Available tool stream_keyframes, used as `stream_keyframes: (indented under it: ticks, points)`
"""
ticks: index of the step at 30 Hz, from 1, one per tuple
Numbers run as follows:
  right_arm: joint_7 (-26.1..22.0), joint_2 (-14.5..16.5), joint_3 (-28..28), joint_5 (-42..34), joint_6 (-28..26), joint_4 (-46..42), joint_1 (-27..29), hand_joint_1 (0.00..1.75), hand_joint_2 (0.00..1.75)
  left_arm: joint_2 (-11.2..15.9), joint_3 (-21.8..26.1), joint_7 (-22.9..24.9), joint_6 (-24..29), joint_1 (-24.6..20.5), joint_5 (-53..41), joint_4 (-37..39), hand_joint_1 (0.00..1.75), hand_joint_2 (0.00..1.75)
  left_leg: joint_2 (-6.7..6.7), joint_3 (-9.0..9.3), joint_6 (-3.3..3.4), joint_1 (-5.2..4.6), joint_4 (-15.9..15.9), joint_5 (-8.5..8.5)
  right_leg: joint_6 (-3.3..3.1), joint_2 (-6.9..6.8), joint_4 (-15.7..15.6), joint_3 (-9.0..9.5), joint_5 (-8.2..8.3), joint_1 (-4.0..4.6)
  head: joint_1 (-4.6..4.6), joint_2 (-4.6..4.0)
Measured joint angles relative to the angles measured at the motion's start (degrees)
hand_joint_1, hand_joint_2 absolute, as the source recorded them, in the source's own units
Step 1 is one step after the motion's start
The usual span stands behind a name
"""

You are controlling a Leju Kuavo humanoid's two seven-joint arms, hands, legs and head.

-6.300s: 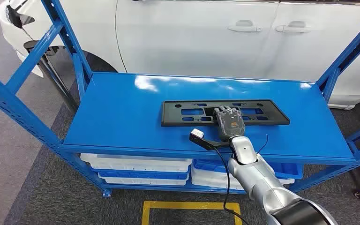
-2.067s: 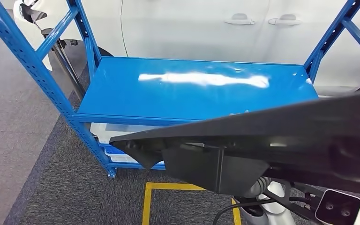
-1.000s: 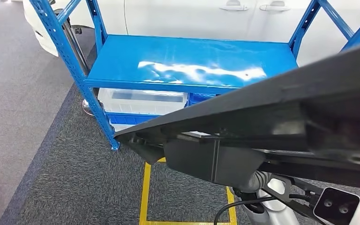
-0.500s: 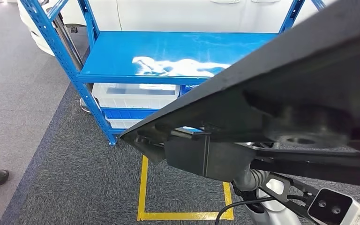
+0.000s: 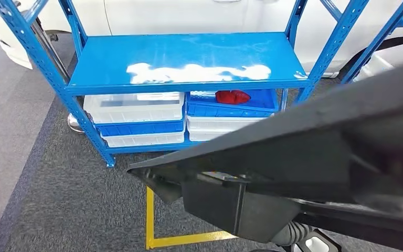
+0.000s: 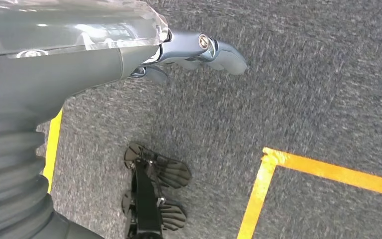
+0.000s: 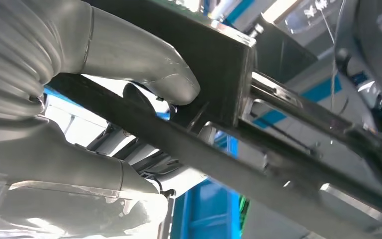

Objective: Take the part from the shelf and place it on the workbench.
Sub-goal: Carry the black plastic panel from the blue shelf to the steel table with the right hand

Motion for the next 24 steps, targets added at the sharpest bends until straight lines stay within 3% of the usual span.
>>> stream_keyframes:
  ticks: [2,3,4,5,6,8,10,12,13,15,17,19,20,21,23,24]
  points:
    - [-0.02,-2.03,1.58,-0.34,-1.01,-0.43,-0.93,1.75,1.75,0.15,0.01,0.28,0.46,0.19,-0.10,0.00,0.00,1.75,1.33,-0.31,0.35,-0.12,0.00,0.17,0.70,-2.21,7.27,-3.33,-3.88,-0.35,0.02,0.00]
    - [-0.07,-2.92,2.29,-0.46,-1.34,-0.65,-1.25,1.75,1.75,0.19,0.01,0.33,0.61,0.32,-0.09,0.00,0.00,1.75,2.03,-0.46,0.37,-0.16,0.03,0.19,1.01,-2.66,10.74,-4.89,-5.24,-0.61,0.02,0.00]
    - [-0.11,-3.67,2.95,-0.54,-1.53,-0.87,-1.46,1.75,1.75,0.22,0.02,0.34,0.68,0.39,-0.06,0.00,0.00,1.75,2.69,-0.55,0.37,-0.16,0.07,0.20,1.25,-2.90,12.59,-5.64,-5.58,-0.85,0.02,0.00]
    - [-0.16,-4.34,3.55,-0.71,-1.73,-1.11,-1.68,1.75,1.75,0.24,0.02,0.34,0.70,0.40,-0.01,0.00,0.00,1.75,3.35,-0.59,0.32,-0.14,0.11,0.18,1.43,-3.13,12.12,-5.21,-4.73,-1.08,0.02,0.00]
    - [-0.18,-4.97,4.01,-1.13,-1.88,-1.35,-1.93,1.75,1.75,0.25,0.02,0.33,0.67,0.40,0.06,0.00,0.00,1.75,3.96,-0.54,0.24,-0.12,0.15,0.13,1.53,-3.54,9.48,-3.70,-3.00,-1.27,0.02,0.00]
    - [-0.20,-6.20,4.49,-3.04,-0.89,-1.78,-2.62,1.75,1.75,0.21,0.02,0.31,0.65,0.41,0.09,0.00,0.00,1.75,5.04,-0.39,-0.18,-0.26,0.28,-0.07,1.37,-5.87,1.48,0.62,0.42,-1.14,0.03,0.00]
    - [-0.19,-6.83,3.50,-5.43,3.20,-1.94,-2.69,1.75,1.75,0.04,0.02,0.09,1.07,0.56,-0.07,0.00,0.00,1.75,6.05,-0.33,-0.86,-0.54,0.36,-0.22,0.57,-7.56,-2.94,2.62,1.37,-0.61,0.01,0.00]
    - [-0.17,-6.43,0.77,-6.20,8.63,-1.84,-1.00,1.75,1.75,-0.41,-0.01,-0.63,1.91,0.69,-0.41,0.00,0.00,1.75,7.12,-0.18,-1.57,-0.64,0.28,-0.31,-0.38,-6.80,-3.50,2.46,1.30,-0.38,0.00,0.00]
    - [-0.15,-5.95,-0.69,-5.90,10.56,-1.74,0.17,1.75,1.75,-0.65,-0.03,-1.07,2.23,0.69,-0.65,0.00,0.00,1.75,6.95,-0.11,-1.88,-0.55,0.44,-0.58,-0.74,-6.28,-3.70,2.46,1.43,-0.45,0.02,0.00]
    - [-0.14,-4.77,-2.82,-4.90,12.33,-1.44,1.81,1.75,1.75,-1.10,-0.14,-1.74,2.25,0.81,-1.28,0.00,0.00,1.75,4.60,-1.17,-2.27,-0.34,3.23,-2.64,-1.57,-5.19,-4.10,2.56,1.74,-0.68,0.01,-0.01]
    - [-0.14,-3.74,-4.03,-4.16,13.05,-1.06,2.62,1.75,1.75,-1.36,-0.27,-1.98,1.75,1.13,-1.81,0.00,0.00,1.75,1.90,-4.43,-2.31,-0.29,10.29,-6.29,-2.07,-3.92,-4.18,2.45,1.88,-0.65,0.01,0.00]
    - [-0.14,-2.99,-5.12,-4.06,14.34,-0.60,3.49,1.75,1.75,-1.48,-0.45,-1.81,1.36,1.37,-2.21,0.00,0.00,1.75,1.23,-7.46,-2.29,-0.35,16.38,-8.03,-2.21,-2.37,-4.08,2.38,1.94,-0.49,0.01,0.00]
    - [-0.14,-2.59,-5.82,-4.21,15.41,-0.23,3.82,1.75,1.75,-1.55,-0.53,-1.66,1.25,1.40,-2.40,0.00,0.00,1.75,1.13,-7.74,-2.24,-0.35,16.66,-7.29,-2.22,-1.53,-3.98,2.38,1.94,-0.43,0.01,0.00]
    - [-0.14,-2.14,-6.53,-4.38,16.50,0.20,4.04,1.75,1.75,-1.61,-0.60,-1.51,1.16,1.37,-2.57,0.00,0.00,1.75,0.96,-6.95,-2.15,-0.33,14.64,-5.53,-2.18,-0.70,-3.84,2.41,1.92,-0.42,0.01,0.00]
    - [-0.13,-1.16,-8.00,-4.66,18.18,1.06,4.26,1.75,1.75,-1.73,-0.66,-1.35,0.99,1.26,-2.81,0.00,0.00,1.75,-1.24,-3.74,-1.93,-0.13,7.15,-1.64,-1.86,0.84,-3.27,2.24,1.73,-0.42,0.01,0.00]
    - [-0.11,-0.77,-8.58,-4.70,18.56,1.39,4.34,1.75,1.75,-1.78,-0.67,-1.31,0.93,1.22,-2.85,0.00,0.00,1.75,-2.58,-2.51,-1.82,0.00,4.26,-0.65,-1.56,1.58,-2.90,1.94,1.65,-0.44,0.01,0.00]
